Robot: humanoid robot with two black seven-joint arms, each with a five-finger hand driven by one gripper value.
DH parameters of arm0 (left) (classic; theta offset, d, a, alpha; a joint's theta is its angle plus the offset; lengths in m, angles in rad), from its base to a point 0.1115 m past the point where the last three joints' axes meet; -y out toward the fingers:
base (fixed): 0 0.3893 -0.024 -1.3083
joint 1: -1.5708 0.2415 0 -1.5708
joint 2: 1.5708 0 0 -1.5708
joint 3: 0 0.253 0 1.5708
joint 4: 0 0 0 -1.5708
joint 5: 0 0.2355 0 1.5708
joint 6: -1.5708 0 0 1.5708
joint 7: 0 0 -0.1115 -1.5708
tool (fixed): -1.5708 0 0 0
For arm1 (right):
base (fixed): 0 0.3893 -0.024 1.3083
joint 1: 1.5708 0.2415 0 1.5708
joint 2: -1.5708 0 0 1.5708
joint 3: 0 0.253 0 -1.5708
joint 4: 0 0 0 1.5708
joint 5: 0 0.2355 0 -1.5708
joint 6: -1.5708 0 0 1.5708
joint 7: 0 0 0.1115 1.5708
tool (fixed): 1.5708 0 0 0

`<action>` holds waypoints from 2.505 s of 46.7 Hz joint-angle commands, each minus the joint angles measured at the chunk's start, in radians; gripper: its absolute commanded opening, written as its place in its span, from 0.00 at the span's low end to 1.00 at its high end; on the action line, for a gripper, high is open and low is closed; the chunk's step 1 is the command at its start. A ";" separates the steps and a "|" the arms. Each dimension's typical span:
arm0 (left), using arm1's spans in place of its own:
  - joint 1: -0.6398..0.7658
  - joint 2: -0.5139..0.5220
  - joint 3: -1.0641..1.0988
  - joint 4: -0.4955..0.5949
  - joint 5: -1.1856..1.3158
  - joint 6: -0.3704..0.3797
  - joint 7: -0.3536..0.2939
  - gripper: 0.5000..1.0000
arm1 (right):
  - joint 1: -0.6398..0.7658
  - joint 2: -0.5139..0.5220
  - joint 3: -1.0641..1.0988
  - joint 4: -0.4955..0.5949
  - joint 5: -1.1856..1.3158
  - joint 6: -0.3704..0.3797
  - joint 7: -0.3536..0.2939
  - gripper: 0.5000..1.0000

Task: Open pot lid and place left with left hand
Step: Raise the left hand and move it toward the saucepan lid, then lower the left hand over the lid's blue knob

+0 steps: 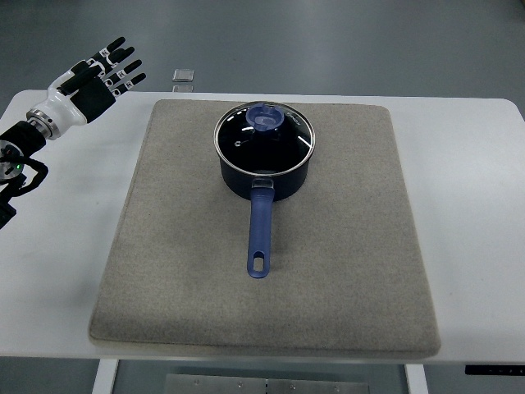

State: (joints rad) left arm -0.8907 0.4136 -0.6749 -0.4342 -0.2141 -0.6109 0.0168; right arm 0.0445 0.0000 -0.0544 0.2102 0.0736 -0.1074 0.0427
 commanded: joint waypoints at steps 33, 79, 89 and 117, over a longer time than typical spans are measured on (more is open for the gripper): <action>-0.074 0.017 0.046 0.000 0.182 0.000 0.000 0.98 | 0.000 0.000 0.001 0.000 0.000 0.000 0.000 0.83; -0.247 0.136 0.049 -0.373 1.401 0.000 -0.367 0.98 | 0.000 0.000 -0.001 0.000 0.000 0.000 0.000 0.83; -0.301 0.122 0.051 -0.442 1.598 0.000 -0.367 0.98 | 0.000 0.000 0.001 0.000 0.000 0.000 0.000 0.83; -0.344 -0.035 0.221 -0.499 1.911 0.097 -0.354 0.96 | 0.000 0.000 -0.001 0.000 0.000 0.000 0.000 0.83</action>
State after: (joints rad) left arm -1.2154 0.4001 -0.4924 -0.9444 1.6953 -0.5369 -0.3401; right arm 0.0447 0.0000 -0.0540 0.2101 0.0736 -0.1074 0.0429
